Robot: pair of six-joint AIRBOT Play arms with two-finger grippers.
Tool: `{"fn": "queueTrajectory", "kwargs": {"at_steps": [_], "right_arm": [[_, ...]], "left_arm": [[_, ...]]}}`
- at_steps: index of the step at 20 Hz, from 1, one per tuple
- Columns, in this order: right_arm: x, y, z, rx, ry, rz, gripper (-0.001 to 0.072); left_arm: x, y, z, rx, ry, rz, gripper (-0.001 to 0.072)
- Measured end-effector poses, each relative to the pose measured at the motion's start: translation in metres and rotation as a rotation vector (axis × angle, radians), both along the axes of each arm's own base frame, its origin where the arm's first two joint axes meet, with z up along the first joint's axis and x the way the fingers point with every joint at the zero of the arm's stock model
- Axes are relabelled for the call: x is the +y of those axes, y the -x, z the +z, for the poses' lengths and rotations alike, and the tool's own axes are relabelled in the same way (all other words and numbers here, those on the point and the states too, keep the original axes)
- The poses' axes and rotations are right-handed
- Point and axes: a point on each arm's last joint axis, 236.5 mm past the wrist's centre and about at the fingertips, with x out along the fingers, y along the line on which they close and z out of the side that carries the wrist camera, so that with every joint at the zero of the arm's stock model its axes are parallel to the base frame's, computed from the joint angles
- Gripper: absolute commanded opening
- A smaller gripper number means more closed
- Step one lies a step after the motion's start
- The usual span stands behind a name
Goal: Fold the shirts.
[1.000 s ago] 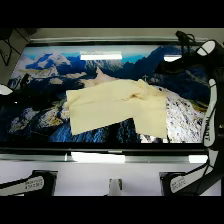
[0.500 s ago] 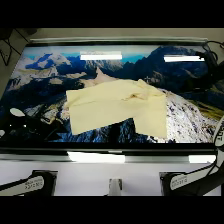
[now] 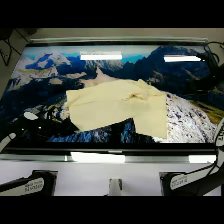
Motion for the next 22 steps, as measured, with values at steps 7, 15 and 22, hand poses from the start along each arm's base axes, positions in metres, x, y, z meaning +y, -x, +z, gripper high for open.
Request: {"fn": "queueTrajectory", "kwargs": {"at_steps": [7,15,22], "right_arm": [[-0.001,-0.001,-0.004,-0.002,0.002,-0.002,0.0487],[0.011,0.025,-0.08,0.145,-0.055,-0.038,0.0474],[0.026,0.01,-0.136,0.133,-0.142,-0.082,0.0417]], "left_arm": [[0.001,-0.008,-0.002,-0.03,-0.022,0.022,0.0034],[0.0,-0.013,0.014,-0.099,-0.021,-0.002,0.0034],[0.0,-0.017,0.029,-0.154,-0.025,-0.008,0.0034]]}}
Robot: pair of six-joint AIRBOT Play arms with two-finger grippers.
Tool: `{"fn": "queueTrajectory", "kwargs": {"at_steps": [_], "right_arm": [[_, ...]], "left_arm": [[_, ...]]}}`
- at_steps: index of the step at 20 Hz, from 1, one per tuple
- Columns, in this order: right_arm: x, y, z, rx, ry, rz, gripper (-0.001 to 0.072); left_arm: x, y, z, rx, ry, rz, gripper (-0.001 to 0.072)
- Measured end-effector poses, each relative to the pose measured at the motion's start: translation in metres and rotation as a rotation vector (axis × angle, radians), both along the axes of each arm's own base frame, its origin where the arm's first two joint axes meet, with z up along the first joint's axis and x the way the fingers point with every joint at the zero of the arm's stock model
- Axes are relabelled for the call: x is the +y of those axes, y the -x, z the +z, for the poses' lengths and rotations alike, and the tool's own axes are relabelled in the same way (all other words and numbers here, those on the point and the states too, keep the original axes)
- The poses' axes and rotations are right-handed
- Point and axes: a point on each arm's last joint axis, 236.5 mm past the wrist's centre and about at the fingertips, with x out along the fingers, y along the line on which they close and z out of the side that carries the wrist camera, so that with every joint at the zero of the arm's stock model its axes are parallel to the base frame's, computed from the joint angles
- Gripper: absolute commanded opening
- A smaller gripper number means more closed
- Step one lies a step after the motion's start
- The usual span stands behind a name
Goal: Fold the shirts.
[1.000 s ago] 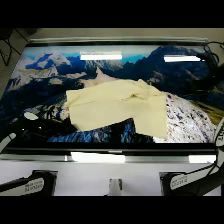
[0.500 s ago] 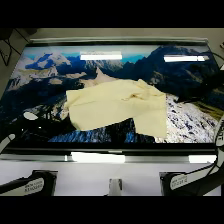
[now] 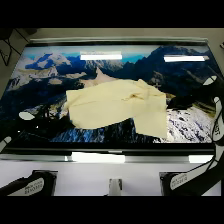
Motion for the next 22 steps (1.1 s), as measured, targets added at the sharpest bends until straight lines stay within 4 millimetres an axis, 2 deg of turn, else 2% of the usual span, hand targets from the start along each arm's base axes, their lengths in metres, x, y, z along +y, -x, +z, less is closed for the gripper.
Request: {"fn": "queueTrajectory", "kwargs": {"at_steps": [3,5,7,8,9,12,14,16,17,18,19,20,21,22], "right_arm": [[0.006,-0.008,-0.013,-0.011,-0.035,-0.023,0.0376],[0.01,-0.012,-0.017,-0.019,-0.055,-0.037,0.0375],[0.014,-0.017,-0.02,-0.029,-0.067,-0.047,0.0326],[0.016,-0.019,-0.022,-0.033,-0.064,-0.043,0.0161],[0.019,-0.02,-0.026,-0.034,-0.056,-0.035,0.0027],[0.031,-0.017,-0.029,-0.019,-0.033,0.018,0.0027],[0.035,-0.018,-0.016,-0.039,-0.013,0.067,0.0026],[0.038,-0.037,0.028,-0.154,-0.003,0.088,0.0026],[0.041,-0.048,0.063,-0.24,0.006,0.105,0.0027],[0.045,-0.059,0.105,-0.353,0.017,0.115,0.0027],[0.045,-0.07,0.161,-0.5,0.05,0.119,0.0028],[0.044,-0.074,0.218,-0.65,0.096,0.116,0.0028],[0.045,-0.072,0.286,-0.828,0.151,0.108,0.0028],[0.047,-0.06,0.353,-1.005,0.206,0.101,0.0028]], "left_arm": [[0.0,-0.001,0.004,-0.015,-0.002,-0.001,0.0035],[0.0,-0.002,0.007,-0.025,-0.003,-0.001,0.0034],[0.0,-0.003,0.01,-0.035,-0.004,-0.001,0.0034],[0.0,-0.003,0.011,-0.038,-0.004,-0.001,0.0034],[0.0,-0.003,0.012,-0.042,-0.004,-0.001,0.0034],[0.001,-0.006,0.016,-0.058,-0.005,-0.002,0.0034],[0.004,-0.02,0.032,-0.106,-0.008,0.004,0.0034],[0.009,-0.05,0.069,-0.214,-0.012,0.02,0.0033],[0.012,-0.071,0.101,-0.303,-0.018,0.027,0.0033],[0.015,-0.092,0.144,-0.417,-0.025,0.029,0.0033],[0.017,-0.109,0.195,-0.545,-0.037,0.029,0.0034],[0.019,-0.121,0.254,-0.69,-0.054,0.027,0.0034],[0.022,-0.126,0.325,-0.861,-0.073,0.036,0.0034],[0.023,-0.12,0.399,-1.038,-0.094,0.049,0.0034]]}}
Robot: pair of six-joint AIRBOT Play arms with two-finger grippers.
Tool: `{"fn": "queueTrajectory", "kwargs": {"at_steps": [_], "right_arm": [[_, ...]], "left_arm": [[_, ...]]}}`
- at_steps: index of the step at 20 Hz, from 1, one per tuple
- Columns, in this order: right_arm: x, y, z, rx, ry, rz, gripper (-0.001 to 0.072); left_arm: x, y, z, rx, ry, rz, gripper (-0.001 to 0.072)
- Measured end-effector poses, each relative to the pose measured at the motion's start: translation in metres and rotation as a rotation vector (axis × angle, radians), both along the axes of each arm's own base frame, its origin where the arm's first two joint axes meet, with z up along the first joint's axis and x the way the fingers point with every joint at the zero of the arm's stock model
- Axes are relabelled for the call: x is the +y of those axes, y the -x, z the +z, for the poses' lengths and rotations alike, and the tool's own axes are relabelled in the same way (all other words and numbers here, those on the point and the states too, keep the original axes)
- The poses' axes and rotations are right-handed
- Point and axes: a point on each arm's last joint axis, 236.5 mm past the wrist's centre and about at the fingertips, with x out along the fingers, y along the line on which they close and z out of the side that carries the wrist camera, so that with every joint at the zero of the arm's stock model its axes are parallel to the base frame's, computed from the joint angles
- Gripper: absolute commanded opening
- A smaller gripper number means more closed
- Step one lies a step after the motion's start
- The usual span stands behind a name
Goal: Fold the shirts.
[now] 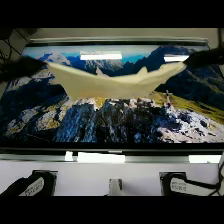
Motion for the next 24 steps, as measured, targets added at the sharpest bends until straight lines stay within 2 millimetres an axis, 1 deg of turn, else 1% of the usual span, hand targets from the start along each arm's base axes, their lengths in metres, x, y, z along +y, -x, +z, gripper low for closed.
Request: {"fn": "queueTrajectory", "kwargs": {"at_steps": [1,2,3,4,5,6,7,8,9,11,13,15,16,18,19,20,21,22,24], "right_arm": [[0.006,0.024,0.07,-0.193,0.045,-0.011,0.0028],[0.01,0.053,0.127,-0.354,0.087,-0.028,0.0028],[0.013,0.09,0.179,-0.503,0.136,-0.056,0.0028],[0.013,0.125,0.217,-0.619,0.189,-0.091,0.0028],[0.013,0.162,0.249,-0.723,0.234,-0.132,0.0028],[0.012,0.195,0.268,-0.785,0.279,-0.172,0.0028],[0.01,0.219,0.28,-0.822,0.304,-0.206,0.0028],[0.006,0.239,0.284,-0.833,0.333,-0.24,0.0028],[0.004,0.253,0.285,-0.834,0.353,-0.264,0.0028],[0.001,0.271,0.287,-0.841,0.372,-0.294,0.0028],[-0.003,0.273,0.281,-0.812,0.383,-0.308,0.0028],[-0.008,0.265,0.272,-0.773,0.385,-0.312,0.0029],[-0.01,0.256,0.266,-0.743,0.381,-0.308,0.0029],[-0.017,0.225,0.242,-0.641,0.369,-0.293,0.0028],[-0.021,0.205,0.224,-0.57,0.362,-0.279,0.0028],[-0.026,0.183,0.198,-0.472,0.352,-0.258,0.0028],[-0.03,0.161,0.167,-0.355,0.341,-0.233,0.0028],[-0.034,0.139,0.127,-0.212,0.326,-0.202,0.0028],[-0.041,0.103,0.048,0.053,0.296,-0.141,0.0028]], "left_arm": [[0.001,0.016,0.066,-0.16,-0.014,0.014,0.0034],[0.0,0.042,0.13,-0.318,-0.026,0.029,0.0034],[0.0,0.069,0.177,-0.442,-0.039,0.042,0.0034],[-0.001,0.101,0.219,-0.558,-0.048,0.056,0.0033],[-0.002,0.129,0.245,-0.635,-0.057,0.07,0.0033],[-0.001,0.154,0.265,-0.693,-0.068,0.091,0.0033],[0.001,0.171,0.274,-0.72,-0.078,0.113,0.0033],[0.005,0.182,0.277,-0.723,-0.101,0.141,0.0033],[0.011,0.188,0.274,-0.708,-0.132,0.17,0.0033],[0.02,0.193,0.262,-0.658,-0.188,0.215,0.0033],[0.025,0.191,0.247,-0.593,-0.231,0.231,0.0033],[0.032,0.179,0.229,-0.519,-0.269,0.245,0.0033],[0.038,0.167,0.219,-0.477,-0.289,0.257,0.0033],[0.049,0.138,0.193,-0.373,-0.329,0.273,0.0033],[0.056,0.118,0.171,-0.292,-0.351,0.276,0.0033],[0.063,0.099,0.144,-0.194,-0.375,0.275,0.0033],[0.071,0.077,0.11,-0.075,-0.402,0.267,0.0034],[0.077,0.059,0.074,0.042,-0.426,0.251,0.0033],[0.086,0.025,-0.003,0.266,-0.456,0.211,0.0033]]}}
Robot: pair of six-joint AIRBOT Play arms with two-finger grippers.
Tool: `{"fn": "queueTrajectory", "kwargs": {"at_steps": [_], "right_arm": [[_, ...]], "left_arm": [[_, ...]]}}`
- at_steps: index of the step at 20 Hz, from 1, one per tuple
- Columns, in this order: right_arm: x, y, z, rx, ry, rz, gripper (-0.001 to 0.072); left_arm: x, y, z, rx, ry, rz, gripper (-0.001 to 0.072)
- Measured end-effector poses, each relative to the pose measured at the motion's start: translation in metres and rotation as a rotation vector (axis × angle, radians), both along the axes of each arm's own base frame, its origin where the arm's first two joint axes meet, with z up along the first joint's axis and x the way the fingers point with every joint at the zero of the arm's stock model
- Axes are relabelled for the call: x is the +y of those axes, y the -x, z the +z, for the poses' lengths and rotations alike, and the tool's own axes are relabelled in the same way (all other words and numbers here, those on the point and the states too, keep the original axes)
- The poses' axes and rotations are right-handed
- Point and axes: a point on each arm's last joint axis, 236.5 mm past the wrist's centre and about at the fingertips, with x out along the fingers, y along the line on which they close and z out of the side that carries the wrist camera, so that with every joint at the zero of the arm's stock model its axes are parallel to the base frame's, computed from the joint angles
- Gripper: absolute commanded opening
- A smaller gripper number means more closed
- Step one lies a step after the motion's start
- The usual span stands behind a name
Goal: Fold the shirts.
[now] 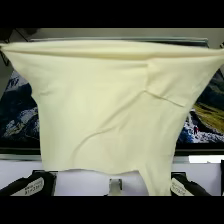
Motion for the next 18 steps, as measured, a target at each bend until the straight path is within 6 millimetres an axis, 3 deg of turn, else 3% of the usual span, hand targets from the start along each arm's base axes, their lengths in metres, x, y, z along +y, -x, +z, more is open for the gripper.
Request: {"fn": "queueTrajectory", "kwargs": {"at_steps": [3,5,8,11,15,18], "right_arm": [[0.001,-0.049,-0.103,0.29,-0.066,0.013,0.0028],[0.014,-0.081,-0.158,0.398,-0.099,0.017,0.0029],[0.04,-0.124,-0.222,0.455,-0.122,0.022,0.0029],[0.057,-0.166,-0.254,0.39,-0.135,0.02,0.0029],[0.055,-0.215,-0.256,0.218,-0.174,-0.041,0.0029],[0.045,-0.229,-0.259,0.172,-0.163,-0.059,0.0029]], "left_arm": [[0.01,-0.038,-0.112,0.294,0.007,0.01,0.0034],[0.017,-0.056,-0.17,0.423,0.009,0.021,0.0034],[0.022,-0.082,-0.228,0.504,0.022,0.039,0.0034],[0.015,-0.112,-0.263,0.49,0.069,0.042,0.0035],[-0.001,-0.153,-0.28,0.392,0.157,0.05,0.0035],[-0.015,-0.169,-0.291,0.357,0.19,0.04,0.0035]]}}
